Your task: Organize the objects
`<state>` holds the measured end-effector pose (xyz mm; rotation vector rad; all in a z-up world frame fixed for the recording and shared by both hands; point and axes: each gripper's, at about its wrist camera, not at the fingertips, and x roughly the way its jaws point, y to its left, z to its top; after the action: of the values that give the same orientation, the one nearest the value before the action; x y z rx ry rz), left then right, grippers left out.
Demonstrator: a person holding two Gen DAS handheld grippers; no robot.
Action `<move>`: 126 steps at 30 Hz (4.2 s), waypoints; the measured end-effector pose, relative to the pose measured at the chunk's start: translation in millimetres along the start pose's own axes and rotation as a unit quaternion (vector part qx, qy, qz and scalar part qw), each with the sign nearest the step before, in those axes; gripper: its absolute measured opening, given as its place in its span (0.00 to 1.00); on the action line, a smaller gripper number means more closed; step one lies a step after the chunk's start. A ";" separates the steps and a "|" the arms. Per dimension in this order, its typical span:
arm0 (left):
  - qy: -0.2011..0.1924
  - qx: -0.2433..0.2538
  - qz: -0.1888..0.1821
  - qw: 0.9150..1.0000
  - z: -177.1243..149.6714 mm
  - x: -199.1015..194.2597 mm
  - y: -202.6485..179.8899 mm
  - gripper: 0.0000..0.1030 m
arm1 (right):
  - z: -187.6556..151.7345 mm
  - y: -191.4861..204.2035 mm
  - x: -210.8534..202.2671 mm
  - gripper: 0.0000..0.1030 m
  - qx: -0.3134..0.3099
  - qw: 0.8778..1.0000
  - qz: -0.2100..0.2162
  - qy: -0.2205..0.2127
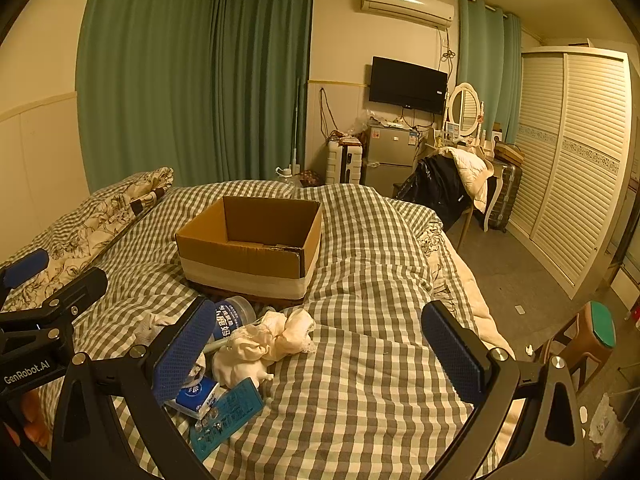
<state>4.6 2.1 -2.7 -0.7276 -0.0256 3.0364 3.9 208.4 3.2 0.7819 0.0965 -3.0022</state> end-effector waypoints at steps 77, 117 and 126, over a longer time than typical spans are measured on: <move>0.105 0.012 0.026 0.994 -19.8 91.4 6.9 0.56 | -20.9 11.6 121.7 1.00 -0.042 0.991 0.052 0.117; 0.056 0.009 -0.020 0.998 63.3 105.2 15.7 0.55 | 70.2 21.4 100.7 0.22 -0.097 0.988 0.111 0.041; 0.036 0.013 -0.039 0.999 118.4 164.7 5.3 0.55 | 136.5 21.2 139.6 0.22 -0.077 0.986 0.150 0.007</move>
<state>-195.9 -0.8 28.2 -0.8126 -0.0135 2.9287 -183.2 174.8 52.8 0.7294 0.1903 -2.6698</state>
